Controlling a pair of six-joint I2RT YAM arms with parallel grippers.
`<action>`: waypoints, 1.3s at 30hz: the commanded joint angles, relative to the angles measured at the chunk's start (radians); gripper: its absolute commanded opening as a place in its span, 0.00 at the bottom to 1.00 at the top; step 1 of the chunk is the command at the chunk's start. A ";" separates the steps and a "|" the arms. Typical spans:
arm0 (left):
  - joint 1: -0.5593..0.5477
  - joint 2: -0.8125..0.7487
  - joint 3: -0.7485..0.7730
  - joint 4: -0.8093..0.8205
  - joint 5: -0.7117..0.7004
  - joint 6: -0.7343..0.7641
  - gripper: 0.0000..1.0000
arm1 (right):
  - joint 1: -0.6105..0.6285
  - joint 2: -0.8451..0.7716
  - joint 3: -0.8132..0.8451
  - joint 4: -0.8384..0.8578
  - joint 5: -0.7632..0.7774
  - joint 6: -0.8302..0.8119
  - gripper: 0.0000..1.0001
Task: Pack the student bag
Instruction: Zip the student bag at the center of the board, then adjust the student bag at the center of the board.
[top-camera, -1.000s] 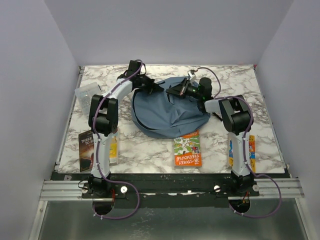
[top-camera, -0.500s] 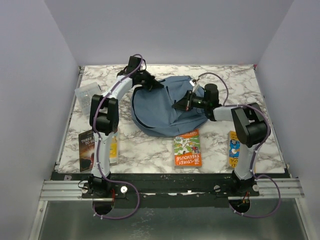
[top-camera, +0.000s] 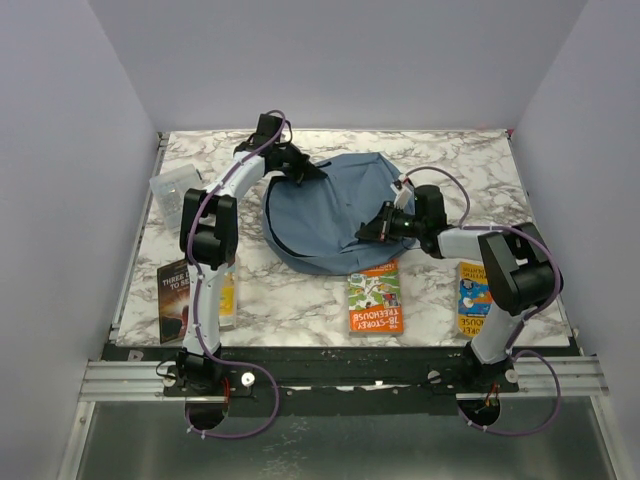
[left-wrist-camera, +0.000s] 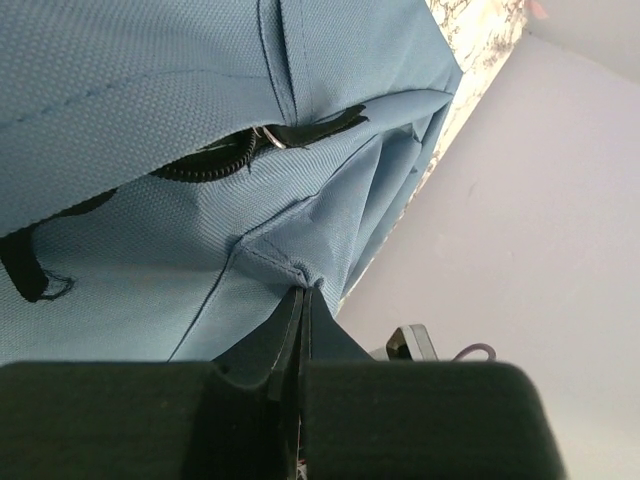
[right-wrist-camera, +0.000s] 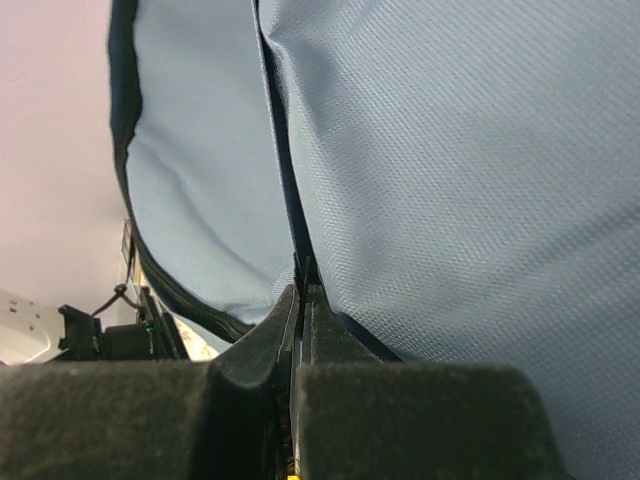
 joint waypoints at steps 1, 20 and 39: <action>0.029 -0.027 0.009 0.051 -0.072 0.028 0.00 | 0.004 0.000 -0.030 -0.229 0.039 -0.064 0.01; 0.052 -0.480 -0.199 -0.139 0.103 0.516 0.78 | 0.004 -0.109 0.241 -0.631 0.307 -0.196 0.44; 0.114 -0.568 -0.472 -0.314 -0.260 0.797 0.72 | 0.163 0.109 0.594 -0.412 0.387 0.039 0.56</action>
